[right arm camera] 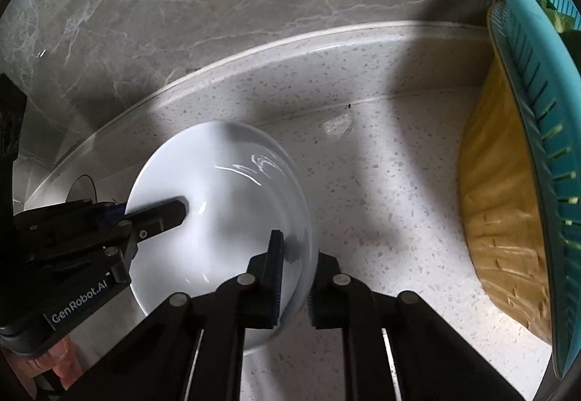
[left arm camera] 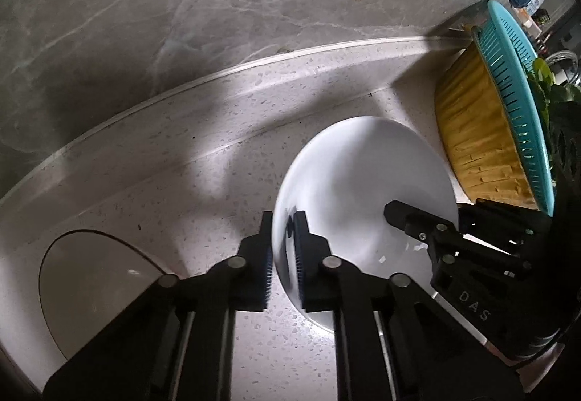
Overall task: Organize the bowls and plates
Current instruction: 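Lift the second white bowl with both grippers and lower it into the first bowl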
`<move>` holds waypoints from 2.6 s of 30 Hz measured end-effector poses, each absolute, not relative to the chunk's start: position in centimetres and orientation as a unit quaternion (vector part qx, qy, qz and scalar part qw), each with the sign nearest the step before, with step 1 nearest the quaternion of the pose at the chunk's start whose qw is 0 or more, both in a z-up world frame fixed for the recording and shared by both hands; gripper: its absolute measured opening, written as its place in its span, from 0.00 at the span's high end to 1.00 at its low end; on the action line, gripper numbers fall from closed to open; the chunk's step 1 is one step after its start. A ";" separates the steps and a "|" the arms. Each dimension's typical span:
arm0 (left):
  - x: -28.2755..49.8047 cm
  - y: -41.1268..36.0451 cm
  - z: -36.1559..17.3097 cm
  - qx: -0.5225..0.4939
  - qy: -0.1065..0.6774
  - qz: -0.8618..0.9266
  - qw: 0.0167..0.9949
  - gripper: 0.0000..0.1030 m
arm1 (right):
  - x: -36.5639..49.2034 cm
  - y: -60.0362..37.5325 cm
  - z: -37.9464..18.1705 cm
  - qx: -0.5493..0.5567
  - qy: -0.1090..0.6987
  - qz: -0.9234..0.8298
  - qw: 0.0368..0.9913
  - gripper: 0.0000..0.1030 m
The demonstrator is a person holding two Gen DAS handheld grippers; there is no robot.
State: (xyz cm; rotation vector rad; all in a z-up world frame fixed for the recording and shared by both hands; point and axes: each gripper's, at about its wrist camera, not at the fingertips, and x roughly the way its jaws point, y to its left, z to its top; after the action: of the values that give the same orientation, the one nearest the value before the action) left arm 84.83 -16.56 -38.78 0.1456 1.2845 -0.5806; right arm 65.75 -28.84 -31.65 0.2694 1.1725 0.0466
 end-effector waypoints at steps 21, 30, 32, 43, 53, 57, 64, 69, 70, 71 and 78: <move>81.5 -14.5 -33.5 0.062 0.565 -0.274 0.776 0.93 | 63.1 -28.7 -28.0 0.131 0.522 0.049 0.842 0.89; 76.6 -8.1 -28.4 0.030 0.542 -0.250 0.802 0.93 | 60.3 -23.9 -25.1 0.106 0.512 0.107 0.846 0.89; 74.9 -5.6 -27.3 0.020 0.539 -0.237 0.808 0.93 | 59.5 -21.8 -24.3 0.097 0.510 0.126 0.845 0.89; 64.9 10.3 -26.1 -0.071 0.543 -0.130 0.827 0.93 | 55.1 -9.0 -23.4 0.018 0.522 0.256 0.813 0.88; 56.1 17.4 -31.3 -0.148 0.565 -0.061 0.809 0.93 | 50.5 -1.7 -27.0 -0.059 0.556 0.314 0.768 0.87; 53.9 18.1 -34.1 -0.158 0.577 -0.047 0.800 0.93 | 49.6 -1.5 -28.8 -0.073 0.569 0.310 0.758 0.87; 53.4 16.9 -37.3 -0.133 0.589 -0.032 0.797 0.90 | 49.3 -0.2 -31.6 -0.098 0.584 0.295 0.750 0.87; 53.8 16.6 -37.9 -0.112 0.586 -0.028 0.802 0.89 | 48.7 -0.8 -32.1 -0.113 0.581 0.285 0.754 0.87; 54.1 16.5 -37.9 -0.108 0.587 -0.027 0.802 0.89 | 48.7 -0.8 -32.0 -0.117 0.579 0.283 0.756 0.87; 54.2 16.5 -37.9 -0.105 0.586 -0.026 0.803 0.89 | 48.7 -0.5 -32.0 -0.124 0.577 0.280 0.757 0.87; 53.9 15.8 -37.4 -0.078 0.559 -0.014 0.825 0.87 | 47.6 0.5 -32.2 -0.171 0.549 0.276 0.770 0.86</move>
State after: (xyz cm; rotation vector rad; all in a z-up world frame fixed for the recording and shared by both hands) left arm 53.86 15.83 -37.40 -0.1659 1.1878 -0.0293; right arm 47.55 0.48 -32.16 -0.3709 1.1914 0.5978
